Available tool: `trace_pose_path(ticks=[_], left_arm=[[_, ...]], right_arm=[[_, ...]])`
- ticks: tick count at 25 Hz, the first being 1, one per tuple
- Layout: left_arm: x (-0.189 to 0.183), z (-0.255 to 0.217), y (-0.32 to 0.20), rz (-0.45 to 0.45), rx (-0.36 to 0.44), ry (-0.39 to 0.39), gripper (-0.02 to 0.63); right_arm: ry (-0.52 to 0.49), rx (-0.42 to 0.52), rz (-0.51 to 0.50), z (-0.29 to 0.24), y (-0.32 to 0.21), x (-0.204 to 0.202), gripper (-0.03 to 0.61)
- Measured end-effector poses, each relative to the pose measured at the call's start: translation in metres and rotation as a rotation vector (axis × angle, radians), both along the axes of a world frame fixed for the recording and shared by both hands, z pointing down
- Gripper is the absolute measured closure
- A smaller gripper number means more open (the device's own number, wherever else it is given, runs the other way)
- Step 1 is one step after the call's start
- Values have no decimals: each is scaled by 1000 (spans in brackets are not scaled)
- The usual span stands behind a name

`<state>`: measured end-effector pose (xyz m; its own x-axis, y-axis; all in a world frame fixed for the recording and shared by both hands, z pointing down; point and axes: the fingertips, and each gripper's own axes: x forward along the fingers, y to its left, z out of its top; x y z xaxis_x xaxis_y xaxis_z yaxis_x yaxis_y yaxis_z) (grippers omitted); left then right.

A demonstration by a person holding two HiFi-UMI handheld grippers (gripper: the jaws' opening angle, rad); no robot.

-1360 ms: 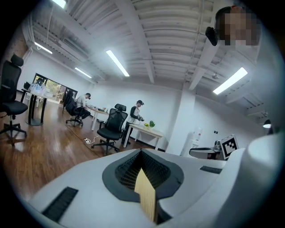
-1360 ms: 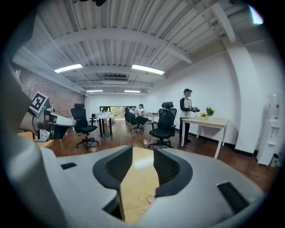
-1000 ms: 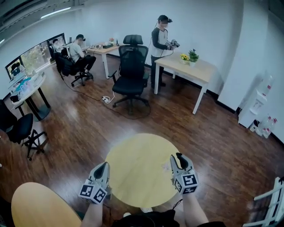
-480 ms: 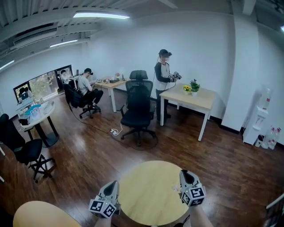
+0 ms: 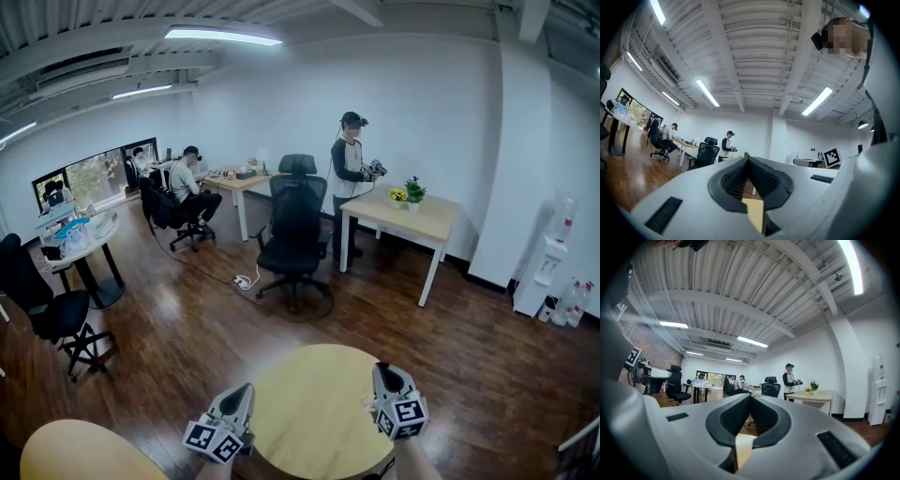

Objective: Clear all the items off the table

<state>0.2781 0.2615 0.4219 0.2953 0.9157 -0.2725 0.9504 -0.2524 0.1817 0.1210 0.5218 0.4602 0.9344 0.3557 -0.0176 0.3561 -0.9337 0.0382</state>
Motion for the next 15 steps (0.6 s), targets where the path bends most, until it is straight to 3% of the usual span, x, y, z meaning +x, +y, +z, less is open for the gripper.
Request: trace_pose_path(ticks=[9,15], left_arm=[[11,8,-5,-139,18,-26,623],[9,21,-21,-227,27,-30,623]], right_arm=[[-35,11,-31,7,6,8,574],[-64,-15,-120,18,1,36,574]])
